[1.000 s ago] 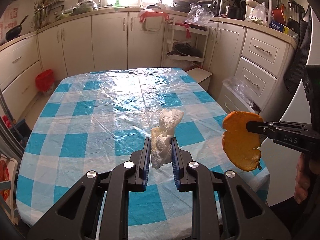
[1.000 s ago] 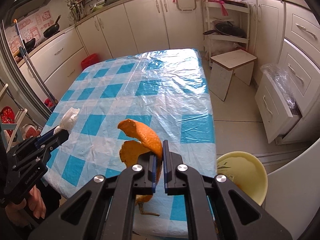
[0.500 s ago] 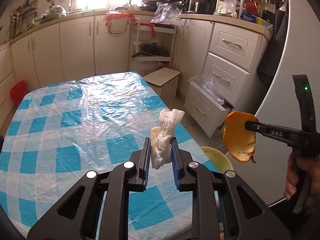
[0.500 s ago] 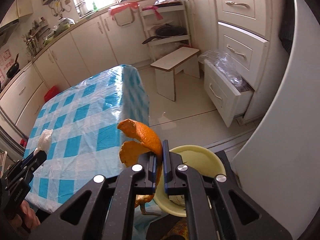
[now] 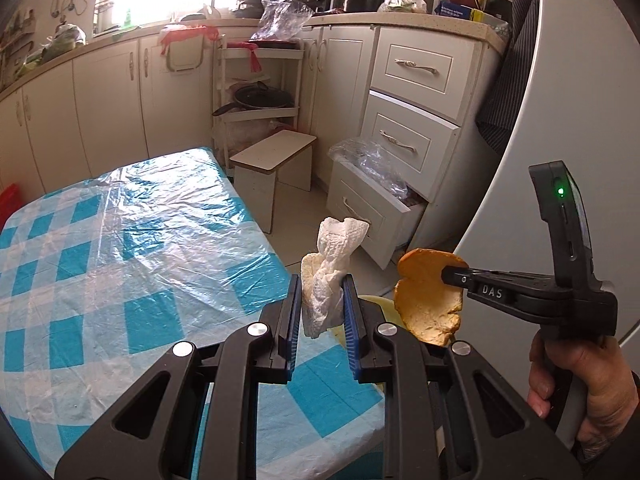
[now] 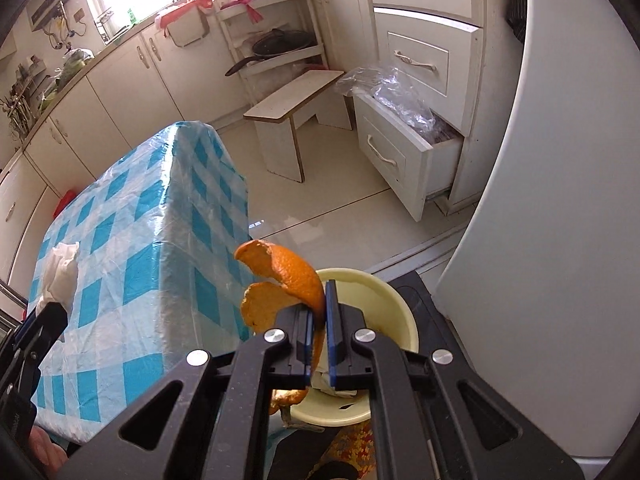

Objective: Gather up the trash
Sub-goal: 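Open both tools over the bucket to drop the tissue and peel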

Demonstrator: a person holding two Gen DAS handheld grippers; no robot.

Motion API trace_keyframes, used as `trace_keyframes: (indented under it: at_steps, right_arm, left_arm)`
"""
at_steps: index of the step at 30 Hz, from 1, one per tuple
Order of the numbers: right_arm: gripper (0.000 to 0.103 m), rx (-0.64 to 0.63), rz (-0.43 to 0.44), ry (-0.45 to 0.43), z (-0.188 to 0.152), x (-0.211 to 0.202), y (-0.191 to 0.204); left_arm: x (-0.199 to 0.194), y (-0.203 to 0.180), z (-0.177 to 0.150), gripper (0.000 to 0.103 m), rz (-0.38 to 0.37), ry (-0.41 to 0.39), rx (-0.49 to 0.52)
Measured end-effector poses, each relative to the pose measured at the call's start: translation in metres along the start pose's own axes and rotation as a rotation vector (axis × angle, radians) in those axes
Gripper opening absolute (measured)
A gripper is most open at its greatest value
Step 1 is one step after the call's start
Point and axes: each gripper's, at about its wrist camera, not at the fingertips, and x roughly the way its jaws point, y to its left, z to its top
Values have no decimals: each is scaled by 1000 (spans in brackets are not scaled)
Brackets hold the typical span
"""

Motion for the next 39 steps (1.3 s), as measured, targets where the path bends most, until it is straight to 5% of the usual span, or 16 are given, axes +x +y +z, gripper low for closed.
trace_keyframes:
  at_steps: [12, 18, 23, 28, 35, 39]
  right_arm:
    - [7, 67, -17, 66, -3, 26, -16]
    - [30, 142, -21, 45, 1, 24, -31]
    - [44, 199, -19, -31, 6, 7, -41]
    - [55, 240, -13, -87, 12, -6, -47]
    - [86, 256, -62, -138, 18, -25, -41]
    - [91, 212, -81, -181, 16, -47, -29]
  left_arm:
    - [49, -35, 0, 19, -61, 76, 21]
    - [88, -47, -2, 19, -84, 174, -20]
    - [109, -55, -5, 53, -71, 241, -17]
    - [103, -52, -6, 67, -59, 230, -39]
    - [57, -34, -5, 95, 11, 169, -82]
    - [13, -18, -5, 95, 33, 130, -104]
